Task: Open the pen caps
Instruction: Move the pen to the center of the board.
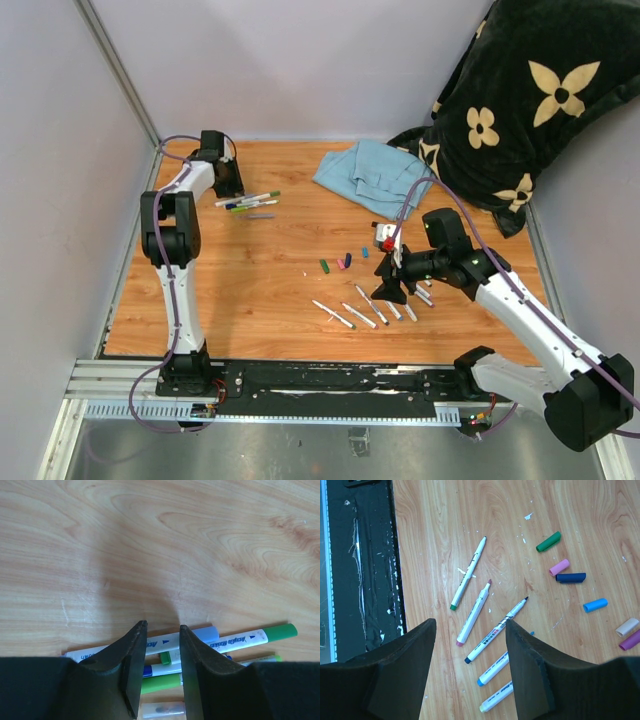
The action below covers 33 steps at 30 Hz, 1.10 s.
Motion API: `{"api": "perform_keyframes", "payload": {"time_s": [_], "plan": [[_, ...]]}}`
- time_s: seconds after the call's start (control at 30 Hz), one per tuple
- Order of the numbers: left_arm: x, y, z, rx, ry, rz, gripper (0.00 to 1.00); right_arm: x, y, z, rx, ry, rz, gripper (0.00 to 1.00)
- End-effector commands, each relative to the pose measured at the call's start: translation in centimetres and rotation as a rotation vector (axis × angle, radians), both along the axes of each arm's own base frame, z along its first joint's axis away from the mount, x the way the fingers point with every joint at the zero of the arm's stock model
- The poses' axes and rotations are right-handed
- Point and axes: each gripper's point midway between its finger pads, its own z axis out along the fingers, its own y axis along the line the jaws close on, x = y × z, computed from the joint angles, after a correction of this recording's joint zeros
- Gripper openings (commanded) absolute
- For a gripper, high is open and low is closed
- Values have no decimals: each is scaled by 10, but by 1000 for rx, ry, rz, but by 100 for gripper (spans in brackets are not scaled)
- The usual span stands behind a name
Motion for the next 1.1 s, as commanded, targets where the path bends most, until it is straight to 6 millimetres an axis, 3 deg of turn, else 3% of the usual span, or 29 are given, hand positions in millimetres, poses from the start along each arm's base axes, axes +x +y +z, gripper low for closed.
{"api": "perform_keyframes", "payload": {"time_s": [0.0,0.37,0.7,0.83,1.07], "plan": [[-12,-3,9,-23,14,-31,37,3,-1,16,34,-33,1,59],[-25,-7,8,-35,34,-57,39,3,-1,16,37,-32,1,59],[-28,-11,19,-52,19,-69,41,2,-1,18,44,-33,2,59],[-21,-10,38,-51,-33,-57,43,2,-1,18,44,-31,4,59],[-11,-10,91,-59,-178,-36,50,2,-1,17,43,-29,4,59]]}}
